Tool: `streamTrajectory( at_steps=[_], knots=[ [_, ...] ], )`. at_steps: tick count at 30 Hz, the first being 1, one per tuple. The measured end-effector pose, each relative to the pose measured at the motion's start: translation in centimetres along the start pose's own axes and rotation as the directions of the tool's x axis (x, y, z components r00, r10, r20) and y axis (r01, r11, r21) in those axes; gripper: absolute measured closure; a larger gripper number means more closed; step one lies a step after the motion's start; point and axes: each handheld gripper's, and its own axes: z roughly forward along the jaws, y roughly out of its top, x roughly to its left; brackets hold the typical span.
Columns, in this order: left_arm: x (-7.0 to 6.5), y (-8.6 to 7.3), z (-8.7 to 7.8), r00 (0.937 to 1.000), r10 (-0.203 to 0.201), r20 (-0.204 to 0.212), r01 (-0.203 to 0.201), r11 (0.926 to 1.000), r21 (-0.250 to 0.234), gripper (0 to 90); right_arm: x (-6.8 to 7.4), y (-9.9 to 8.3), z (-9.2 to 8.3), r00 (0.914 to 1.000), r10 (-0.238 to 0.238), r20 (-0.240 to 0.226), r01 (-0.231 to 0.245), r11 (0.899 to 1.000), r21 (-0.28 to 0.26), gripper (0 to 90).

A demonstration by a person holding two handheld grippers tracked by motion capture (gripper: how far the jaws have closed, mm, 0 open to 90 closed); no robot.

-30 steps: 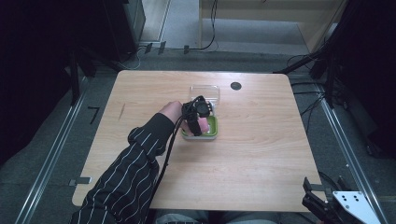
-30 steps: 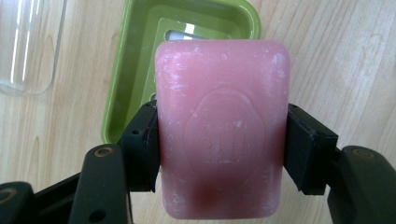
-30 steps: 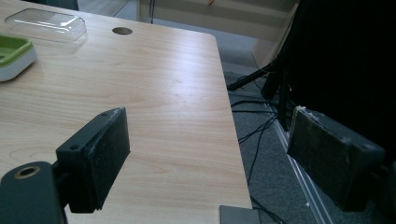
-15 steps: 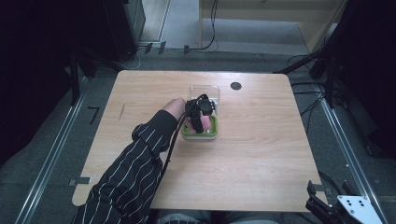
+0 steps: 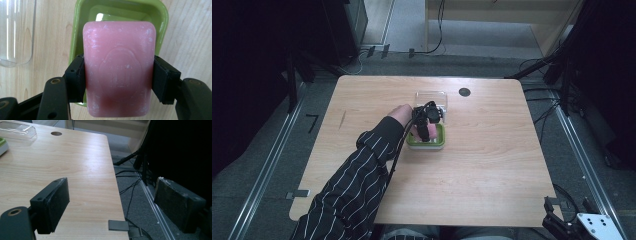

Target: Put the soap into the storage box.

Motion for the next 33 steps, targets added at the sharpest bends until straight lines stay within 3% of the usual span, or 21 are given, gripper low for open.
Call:
streamTrajectory(
  at_steps=[18, 33],
  knots=[
    [0.1, 0.1, 1.4, 0.9994, 0.031, -0.016, -0.031, 0.9994, 0.015, 38.7, 0.0, 0.0, -0.1, 1.0, 0.0, 0.002, 0.0, 1.0, -0.001, 13.7],
    [0.3, -0.1, 2.3, 0.9993, 0.032, -0.02, -0.032, 0.9994, 0.008, 38.6, 0.0, 0.0, -0.1, 1.0, 0.0, 0.002, 0.0, 1.0, -0.001, 13.7]
  ],
)
